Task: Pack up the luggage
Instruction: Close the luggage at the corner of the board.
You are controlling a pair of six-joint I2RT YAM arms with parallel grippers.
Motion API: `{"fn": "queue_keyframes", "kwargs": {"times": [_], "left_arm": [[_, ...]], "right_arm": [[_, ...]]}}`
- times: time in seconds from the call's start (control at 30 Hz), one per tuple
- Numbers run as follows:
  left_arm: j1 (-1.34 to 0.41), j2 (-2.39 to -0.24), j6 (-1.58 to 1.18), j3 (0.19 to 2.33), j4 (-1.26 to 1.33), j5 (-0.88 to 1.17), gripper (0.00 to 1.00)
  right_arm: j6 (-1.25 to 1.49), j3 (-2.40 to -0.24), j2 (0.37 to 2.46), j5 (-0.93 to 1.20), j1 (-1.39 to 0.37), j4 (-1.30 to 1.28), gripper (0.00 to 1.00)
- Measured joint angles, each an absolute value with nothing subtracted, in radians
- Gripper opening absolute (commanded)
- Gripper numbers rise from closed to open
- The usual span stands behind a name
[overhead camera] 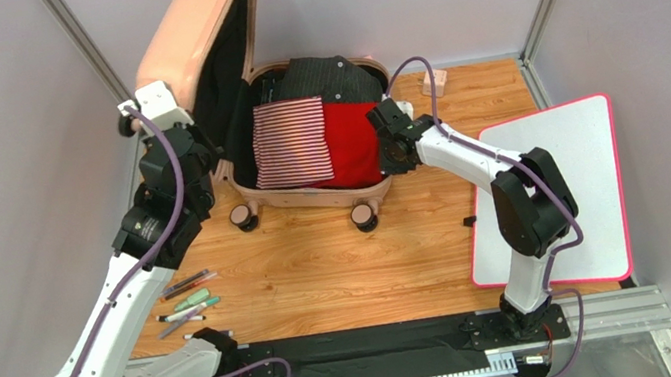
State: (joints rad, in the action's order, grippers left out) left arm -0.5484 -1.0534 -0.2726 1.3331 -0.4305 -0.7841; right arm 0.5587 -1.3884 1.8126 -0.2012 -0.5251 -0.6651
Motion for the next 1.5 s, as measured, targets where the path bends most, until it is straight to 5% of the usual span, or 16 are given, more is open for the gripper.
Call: {"fn": "queue_keyframes", "kwargs": {"times": [0.1, 0.3, 0.6, 0.77, 1.07, 1.5], "left_arm": [[-0.642, -1.086, -0.401, 1.324, -0.398, -0.587, 0.0], [-0.751, -1.214, -0.53, 1.293, -0.394, -0.368, 0.0], [-0.814, -1.184, -0.554, 1.232, -0.352, -0.155, 0.0], [-0.819, -1.17, -0.539, 1.188, -0.324, 0.022, 0.04], [-0.819, -1.212, -0.467, 1.165, -0.273, 0.427, 0.51], [-0.736, -1.183, -0.394, 1.184, -0.364, 0.527, 0.67]], "right_arm": [[0.572, -1.388, 1.813, -0.201, -0.533, -0.661, 0.01], [0.572, -1.37, 1.799, -0.144, -0.545, -0.619, 0.52], [0.574, -1.322, 1.658, -0.048, -0.622, -0.65, 0.79], [0.579, -1.291, 1.444, -0.157, -0.608, -0.762, 0.84], [0.56, -1.301, 1.189, -0.302, -0.476, -0.931, 0.87], [0.554, -1.277, 1.222, -0.162, -0.497, -0.888, 0.85]]}}
